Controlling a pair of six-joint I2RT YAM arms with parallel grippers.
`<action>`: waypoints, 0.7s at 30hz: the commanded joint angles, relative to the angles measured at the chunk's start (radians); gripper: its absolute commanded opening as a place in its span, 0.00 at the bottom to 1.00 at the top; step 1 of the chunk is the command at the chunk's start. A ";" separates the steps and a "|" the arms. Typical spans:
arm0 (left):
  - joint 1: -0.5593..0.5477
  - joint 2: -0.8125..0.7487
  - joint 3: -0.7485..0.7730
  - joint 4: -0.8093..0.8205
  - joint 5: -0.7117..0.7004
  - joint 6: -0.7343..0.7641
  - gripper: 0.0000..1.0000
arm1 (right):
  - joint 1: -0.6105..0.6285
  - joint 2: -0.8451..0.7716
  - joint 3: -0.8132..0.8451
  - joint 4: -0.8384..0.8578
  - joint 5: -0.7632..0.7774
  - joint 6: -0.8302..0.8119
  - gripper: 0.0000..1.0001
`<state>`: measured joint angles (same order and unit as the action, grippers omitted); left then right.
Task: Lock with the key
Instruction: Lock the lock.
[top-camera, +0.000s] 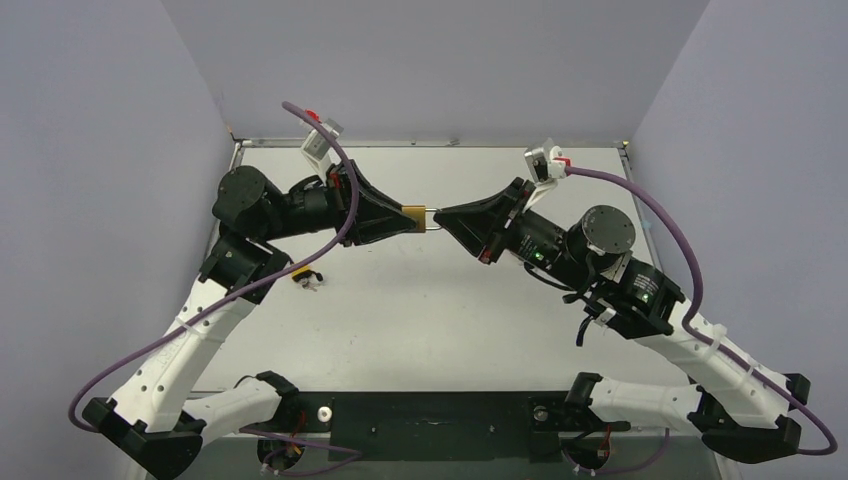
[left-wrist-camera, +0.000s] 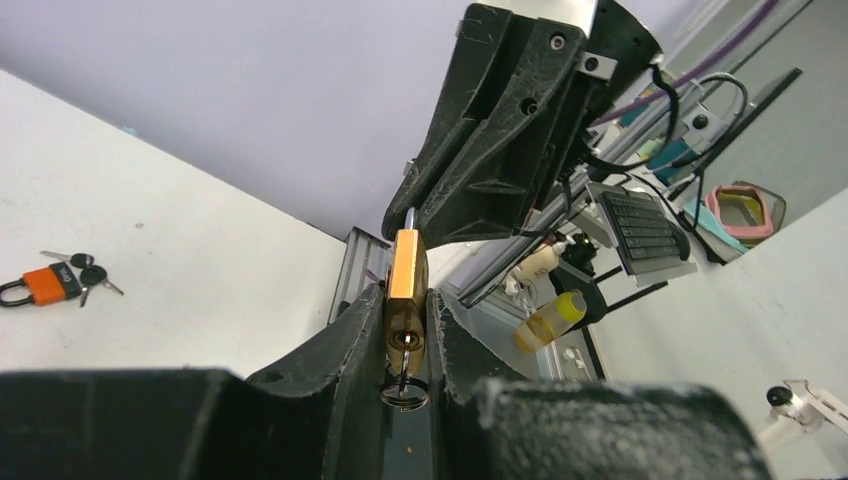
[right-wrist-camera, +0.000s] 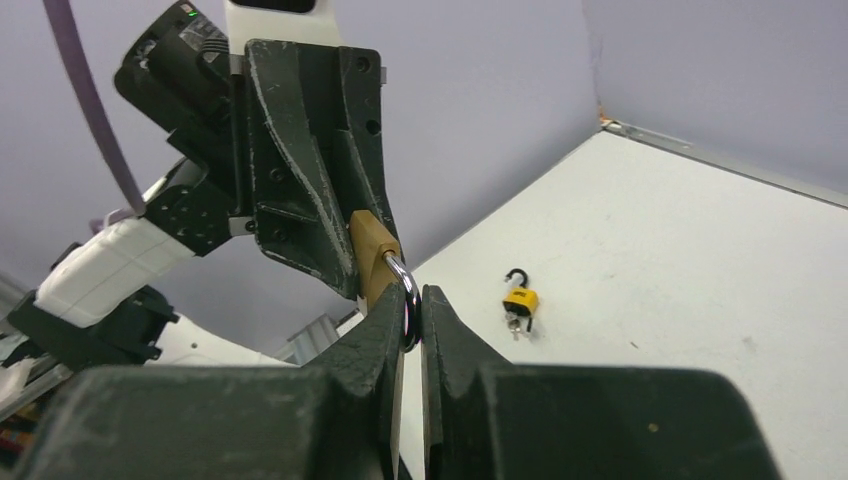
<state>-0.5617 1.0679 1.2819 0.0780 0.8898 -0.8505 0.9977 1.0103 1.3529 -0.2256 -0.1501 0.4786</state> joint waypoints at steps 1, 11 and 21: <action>-0.058 0.049 0.080 -0.063 -0.113 0.054 0.00 | 0.068 0.117 0.033 -0.116 0.022 -0.018 0.00; -0.097 0.072 0.169 -0.296 -0.228 0.176 0.00 | 0.159 0.222 0.180 -0.272 0.206 -0.093 0.00; -0.164 0.083 0.197 -0.387 -0.338 0.258 0.00 | 0.177 0.303 0.260 -0.277 0.197 -0.070 0.00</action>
<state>-0.6388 1.1110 1.4166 -0.3710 0.5774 -0.6357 1.0954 1.2125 1.5818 -0.5968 0.2523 0.3508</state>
